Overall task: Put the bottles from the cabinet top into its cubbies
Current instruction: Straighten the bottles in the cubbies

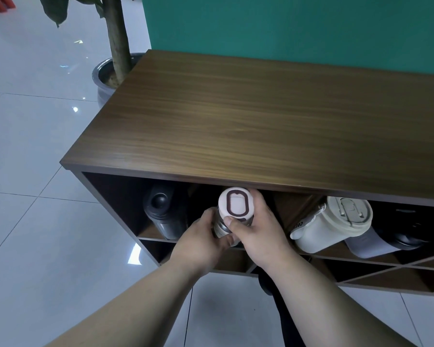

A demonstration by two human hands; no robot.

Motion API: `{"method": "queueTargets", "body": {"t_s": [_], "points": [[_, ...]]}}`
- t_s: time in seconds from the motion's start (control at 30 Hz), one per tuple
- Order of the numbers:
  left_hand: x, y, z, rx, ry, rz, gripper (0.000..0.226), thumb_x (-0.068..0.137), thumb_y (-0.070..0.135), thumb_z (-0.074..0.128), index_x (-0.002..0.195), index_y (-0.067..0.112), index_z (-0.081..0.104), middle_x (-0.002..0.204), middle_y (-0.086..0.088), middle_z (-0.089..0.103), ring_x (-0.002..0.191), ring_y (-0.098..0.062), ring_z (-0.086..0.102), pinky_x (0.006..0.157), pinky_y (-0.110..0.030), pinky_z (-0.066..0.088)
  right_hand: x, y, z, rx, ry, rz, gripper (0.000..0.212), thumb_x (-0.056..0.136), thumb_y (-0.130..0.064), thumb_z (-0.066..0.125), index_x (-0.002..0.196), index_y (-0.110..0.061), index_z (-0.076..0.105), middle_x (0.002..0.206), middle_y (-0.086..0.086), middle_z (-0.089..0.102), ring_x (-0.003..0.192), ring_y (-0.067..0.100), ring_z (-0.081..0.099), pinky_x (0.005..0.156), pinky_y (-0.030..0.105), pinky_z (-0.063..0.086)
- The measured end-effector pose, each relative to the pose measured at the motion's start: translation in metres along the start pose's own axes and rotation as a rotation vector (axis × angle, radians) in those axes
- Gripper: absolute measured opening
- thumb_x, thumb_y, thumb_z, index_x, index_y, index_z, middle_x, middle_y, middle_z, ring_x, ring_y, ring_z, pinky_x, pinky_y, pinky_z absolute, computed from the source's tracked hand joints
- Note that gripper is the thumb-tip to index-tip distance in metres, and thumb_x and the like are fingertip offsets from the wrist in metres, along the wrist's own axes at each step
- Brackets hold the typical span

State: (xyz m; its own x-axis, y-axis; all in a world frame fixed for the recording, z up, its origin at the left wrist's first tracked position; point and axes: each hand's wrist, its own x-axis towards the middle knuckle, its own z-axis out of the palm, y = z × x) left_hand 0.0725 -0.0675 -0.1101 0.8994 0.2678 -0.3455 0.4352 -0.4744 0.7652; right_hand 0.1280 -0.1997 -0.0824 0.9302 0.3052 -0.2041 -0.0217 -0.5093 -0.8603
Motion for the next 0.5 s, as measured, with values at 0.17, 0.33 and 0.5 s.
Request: {"method": "queueTargets", "body": {"t_s": [0.17,0.33,0.5], "points": [[0.002,-0.002,-0.002,0.005,-0.010,0.002,0.064,0.060,0.065,0.057,0.120,0.046,0.048,0.108,0.016,0.076,0.101,-0.009,0.071,0.091,-0.041,0.057,0.000,0.001,0.000,-0.005,0.000,0.001,0.061,0.065,-0.054,0.067,0.122,-0.052,0.047,0.120,-0.017,0.069,0.111,0.007,0.066,0.097,0.044,0.054],[0.001,-0.003,-0.001,0.005,-0.001,-0.012,0.065,0.064,0.062,0.059,0.126,0.047,0.047,0.107,0.016,0.076,0.101,-0.009,0.071,0.091,-0.041,0.057,-0.002,-0.002,-0.002,-0.028,-0.005,0.002,0.064,0.065,-0.056,0.068,0.125,-0.049,0.046,0.123,-0.017,0.067,0.113,0.009,0.065,0.097,0.045,0.054],[-0.010,0.002,-0.007,0.065,-0.015,-0.040,0.052,0.076,0.058,0.071,0.119,0.032,0.054,0.105,0.014,0.074,0.095,-0.011,0.068,0.070,-0.025,0.049,-0.014,-0.016,-0.003,-0.168,0.046,-0.083,0.074,0.066,-0.055,0.071,0.131,-0.033,0.042,0.132,-0.009,0.053,0.127,0.015,0.051,0.106,0.039,0.046]]}}
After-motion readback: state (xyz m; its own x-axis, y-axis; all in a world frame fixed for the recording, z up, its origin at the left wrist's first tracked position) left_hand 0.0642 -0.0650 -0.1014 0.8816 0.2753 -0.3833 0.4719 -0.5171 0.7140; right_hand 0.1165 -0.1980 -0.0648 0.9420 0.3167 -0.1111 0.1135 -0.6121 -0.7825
